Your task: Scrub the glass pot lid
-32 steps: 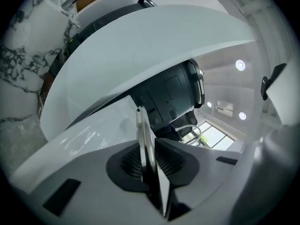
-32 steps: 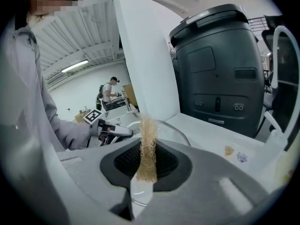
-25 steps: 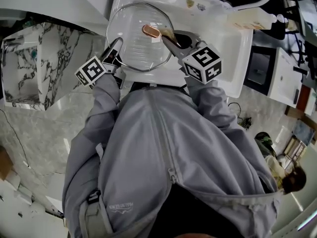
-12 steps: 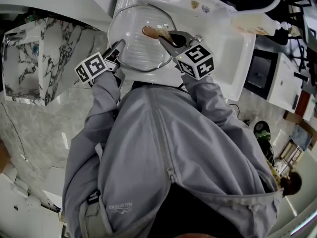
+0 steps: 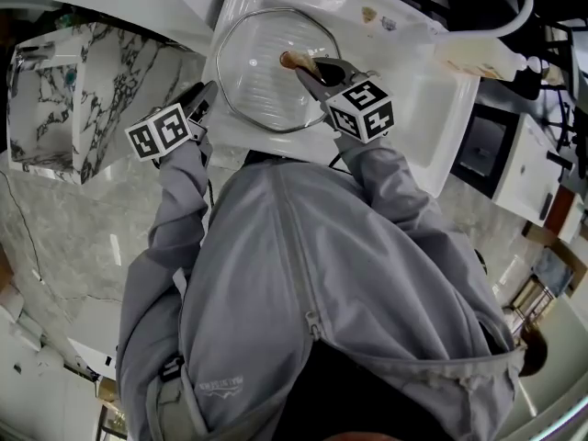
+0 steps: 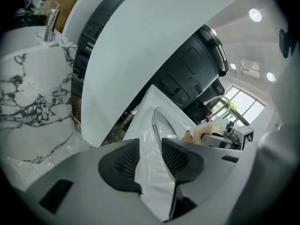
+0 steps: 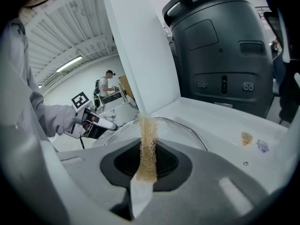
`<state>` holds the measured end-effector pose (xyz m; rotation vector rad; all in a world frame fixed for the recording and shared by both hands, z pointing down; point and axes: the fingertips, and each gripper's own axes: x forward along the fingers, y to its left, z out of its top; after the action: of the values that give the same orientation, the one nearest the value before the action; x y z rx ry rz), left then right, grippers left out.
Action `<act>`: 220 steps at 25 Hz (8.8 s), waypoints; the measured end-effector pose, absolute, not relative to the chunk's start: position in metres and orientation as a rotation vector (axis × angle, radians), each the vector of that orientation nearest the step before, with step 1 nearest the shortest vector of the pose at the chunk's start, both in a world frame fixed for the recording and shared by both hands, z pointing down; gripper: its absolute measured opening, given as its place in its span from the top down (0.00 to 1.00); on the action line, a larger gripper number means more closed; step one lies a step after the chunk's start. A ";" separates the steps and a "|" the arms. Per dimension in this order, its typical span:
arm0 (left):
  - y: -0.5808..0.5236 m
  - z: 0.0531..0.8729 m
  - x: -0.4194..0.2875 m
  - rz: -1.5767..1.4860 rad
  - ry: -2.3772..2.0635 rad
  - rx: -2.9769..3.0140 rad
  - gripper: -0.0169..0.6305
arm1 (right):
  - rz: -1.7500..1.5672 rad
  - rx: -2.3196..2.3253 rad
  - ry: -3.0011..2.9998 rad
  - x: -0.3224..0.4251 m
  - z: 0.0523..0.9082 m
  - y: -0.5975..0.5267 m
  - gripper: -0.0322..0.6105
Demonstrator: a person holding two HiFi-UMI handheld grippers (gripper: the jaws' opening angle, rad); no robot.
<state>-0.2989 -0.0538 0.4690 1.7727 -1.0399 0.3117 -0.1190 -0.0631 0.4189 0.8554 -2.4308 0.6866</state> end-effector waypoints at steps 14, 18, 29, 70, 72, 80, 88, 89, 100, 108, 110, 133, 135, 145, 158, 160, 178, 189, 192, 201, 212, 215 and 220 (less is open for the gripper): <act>-0.038 0.451 -0.275 0.627 -1.061 2.047 0.79 | 0.451 0.694 -2.518 -0.174 0.380 -0.080 0.88; -0.029 0.460 -0.269 0.646 -1.033 2.029 0.79 | 0.141 0.528 -2.395 -0.214 0.395 -0.091 0.88; -0.029 0.460 -0.262 0.610 -1.011 2.038 0.89 | -0.294 0.274 -2.083 -0.255 0.458 -0.101 0.88; -0.028 0.458 -0.262 0.709 -1.107 2.056 0.90 | 0.680 0.079 -2.328 -0.212 0.431 0.043 0.88; -0.028 0.458 -0.262 0.729 -1.109 2.060 0.90 | 0.713 0.114 -2.365 -0.205 0.421 0.035 0.88; -0.028 0.458 -0.261 0.770 -1.122 2.060 0.90 | 0.762 0.316 -2.536 -0.162 0.367 -0.020 0.88; -0.027 0.458 -0.261 0.845 -1.136 2.065 0.90 | 0.438 0.470 -2.506 -0.119 0.372 -0.110 0.88; -0.027 0.458 -0.261 0.869 -1.137 2.071 0.90 | 0.379 0.460 -2.476 -0.118 0.380 -0.119 0.88; -0.027 0.459 -0.261 0.942 -1.147 2.063 0.90 | 0.167 0.351 -2.344 -0.146 0.459 -0.175 0.88; -0.027 0.459 -0.261 0.959 -1.160 2.059 0.90 | 0.151 0.268 -2.296 -0.151 0.486 -0.178 0.88; -0.027 0.459 -0.262 0.959 -1.163 2.059 0.90 | 0.161 0.258 -2.297 -0.151 0.487 -0.175 0.88; -0.026 0.458 -0.259 0.964 -1.197 2.100 0.90 | 0.552 0.073 -2.404 -0.128 0.436 -0.092 0.88; -0.025 0.458 -0.259 0.970 -1.198 2.105 0.90 | 0.523 0.089 -2.414 -0.127 0.430 -0.088 0.88; -0.025 0.458 -0.256 0.990 -1.203 2.108 0.90 | 0.153 0.074 -2.383 -0.143 0.420 -0.019 0.88; -0.025 0.458 -0.256 1.008 -1.200 2.111 0.90 | -0.065 0.391 -2.288 -0.137 0.472 -0.019 0.88; -0.025 0.458 -0.256 1.011 -1.199 2.112 0.90 | -0.020 0.346 -2.310 -0.137 0.472 -0.015 0.88; -0.024 0.454 -0.255 1.052 -1.212 2.115 0.90 | 0.096 0.050 -2.401 -0.148 0.475 0.078 0.88; -0.052 0.406 -0.156 1.361 -0.884 2.678 0.69 | 0.096 0.011 -2.407 -0.147 0.475 0.080 0.88; -0.060 0.423 -0.119 1.476 -0.625 2.778 0.64 | 0.104 0.004 -2.410 -0.148 0.474 0.080 0.88; -0.072 0.469 -0.087 1.677 -0.307 2.689 0.62 | 0.136 0.031 -2.456 -0.145 0.464 0.075 0.88; -0.072 0.468 -0.088 1.695 -0.407 2.652 0.64 | 0.151 0.379 -2.455 -0.057 0.443 -0.015 0.88; -0.073 0.468 -0.087 1.689 -0.419 2.635 0.64 | 0.126 0.469 -2.448 -0.040 0.445 -0.051 0.88; -0.074 0.467 -0.088 1.669 -0.445 2.627 0.64 | 0.043 0.492 -2.433 -0.038 0.458 -0.103 0.88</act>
<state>-0.0878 -0.0737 0.4674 2.6273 -0.4446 1.6694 -0.0376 -0.1027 0.4582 0.4917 -2.4334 0.0428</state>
